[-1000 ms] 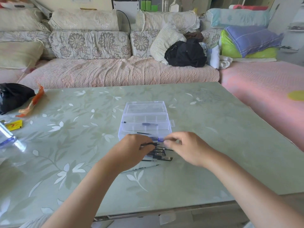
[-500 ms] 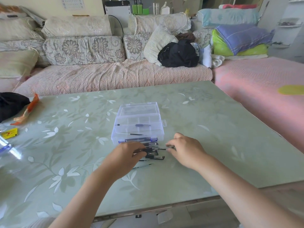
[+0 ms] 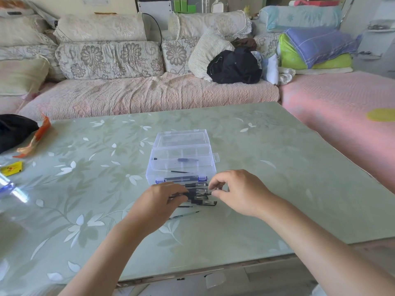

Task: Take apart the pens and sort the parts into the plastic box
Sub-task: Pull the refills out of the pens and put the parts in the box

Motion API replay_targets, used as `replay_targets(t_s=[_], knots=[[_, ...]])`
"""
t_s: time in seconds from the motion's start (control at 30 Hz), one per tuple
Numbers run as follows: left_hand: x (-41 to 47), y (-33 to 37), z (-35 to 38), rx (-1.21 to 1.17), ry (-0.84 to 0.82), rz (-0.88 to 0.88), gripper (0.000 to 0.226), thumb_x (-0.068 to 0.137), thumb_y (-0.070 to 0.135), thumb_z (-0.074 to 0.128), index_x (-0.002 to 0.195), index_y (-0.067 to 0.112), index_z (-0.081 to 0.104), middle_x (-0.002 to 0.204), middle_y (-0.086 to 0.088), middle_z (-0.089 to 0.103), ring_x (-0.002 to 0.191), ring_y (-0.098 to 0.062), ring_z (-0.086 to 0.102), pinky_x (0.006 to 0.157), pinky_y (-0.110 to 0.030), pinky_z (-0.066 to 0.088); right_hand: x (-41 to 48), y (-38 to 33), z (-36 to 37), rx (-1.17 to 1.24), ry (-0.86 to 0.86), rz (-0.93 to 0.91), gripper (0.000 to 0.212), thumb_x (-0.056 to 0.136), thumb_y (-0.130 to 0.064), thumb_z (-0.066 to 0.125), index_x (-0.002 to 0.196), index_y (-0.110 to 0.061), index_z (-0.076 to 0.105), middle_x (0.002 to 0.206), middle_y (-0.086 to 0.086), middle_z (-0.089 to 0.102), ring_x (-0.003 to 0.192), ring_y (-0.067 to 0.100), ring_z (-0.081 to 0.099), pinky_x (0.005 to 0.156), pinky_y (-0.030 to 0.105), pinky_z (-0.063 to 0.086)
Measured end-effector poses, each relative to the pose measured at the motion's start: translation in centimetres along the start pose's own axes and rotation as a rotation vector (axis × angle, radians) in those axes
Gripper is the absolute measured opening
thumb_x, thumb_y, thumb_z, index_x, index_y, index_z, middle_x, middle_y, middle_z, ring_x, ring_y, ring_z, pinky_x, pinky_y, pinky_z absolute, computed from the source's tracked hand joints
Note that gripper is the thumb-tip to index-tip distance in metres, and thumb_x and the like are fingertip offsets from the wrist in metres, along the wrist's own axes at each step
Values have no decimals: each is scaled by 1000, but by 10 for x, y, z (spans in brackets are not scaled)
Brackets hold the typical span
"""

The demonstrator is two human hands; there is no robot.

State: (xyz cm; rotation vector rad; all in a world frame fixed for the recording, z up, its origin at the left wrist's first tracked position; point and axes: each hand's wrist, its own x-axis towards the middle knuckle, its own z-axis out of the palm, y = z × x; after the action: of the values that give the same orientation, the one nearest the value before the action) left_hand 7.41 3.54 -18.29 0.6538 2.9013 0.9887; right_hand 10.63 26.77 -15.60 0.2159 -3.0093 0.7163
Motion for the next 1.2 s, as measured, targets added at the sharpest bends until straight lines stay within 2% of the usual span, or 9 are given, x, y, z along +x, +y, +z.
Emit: replay_targets(t_s=[0.27,0.4,0.5,0.57,0.67,0.8,0.93,1.07,1.2], knots=[[3,-3,-3,-19,-15,-18,15,91,32,65,103,36,72,91,21,66,87,0,60,73,-12,45,3,-6,1,85,-13,-24,10,87,-35,64,95,-36,68,91,-22,63,68,-21,46,59,14,30],[2,-2,-5,-40,-44,-8,12,90,32,65,99,36,71,90,19,68,87,-3,62,80,-25,52,3,-9,3,99,-1,-40,7,87,-35,66,93,-36,68,68,-32,54,68,-21,46,55,10,27],[1,-1,-7,-51,-75,19,10,91,30,64,96,36,71,92,26,65,86,-1,61,76,-20,50,3,-13,5,142,-22,-54,7,87,-34,67,93,-33,70,67,-46,49,63,-13,49,54,12,29],[2,0,-9,-51,-104,36,11,93,27,60,93,33,70,88,18,65,80,-3,57,70,-16,46,4,-14,8,176,-12,-56,11,87,-35,67,97,-32,71,71,-36,56,62,-9,49,58,15,32],[4,-1,-13,-44,-116,47,13,94,25,57,91,21,69,81,0,63,76,-14,54,73,-29,46,8,-11,10,113,1,-76,16,89,-42,63,101,-35,71,91,-19,66,66,-10,50,64,22,39],[8,-5,-17,-26,-101,84,16,93,24,60,86,13,68,78,-5,60,74,-19,50,66,-28,41,10,-13,16,80,20,-131,16,92,-39,60,100,-33,73,90,-14,70,76,3,57,74,29,48],[10,-10,-21,-21,-67,158,15,93,19,61,88,9,72,75,-6,59,72,-17,48,59,-22,35,14,-21,25,227,11,-97,16,93,-29,61,85,-22,73,64,-4,58,61,12,51,63,30,43],[12,-15,-26,-45,-55,196,15,90,18,66,99,25,77,80,5,65,74,-7,55,63,-17,41,19,-26,29,343,-105,37,25,94,-26,59,73,-16,66,50,-10,48,48,9,36,53,26,34],[20,-18,-32,9,-51,146,15,88,25,69,99,33,76,79,11,63,73,-8,55,66,-29,46,26,-35,33,130,-37,-54,16,95,-29,56,96,-29,71,80,-13,58,71,5,51,69,26,45]])
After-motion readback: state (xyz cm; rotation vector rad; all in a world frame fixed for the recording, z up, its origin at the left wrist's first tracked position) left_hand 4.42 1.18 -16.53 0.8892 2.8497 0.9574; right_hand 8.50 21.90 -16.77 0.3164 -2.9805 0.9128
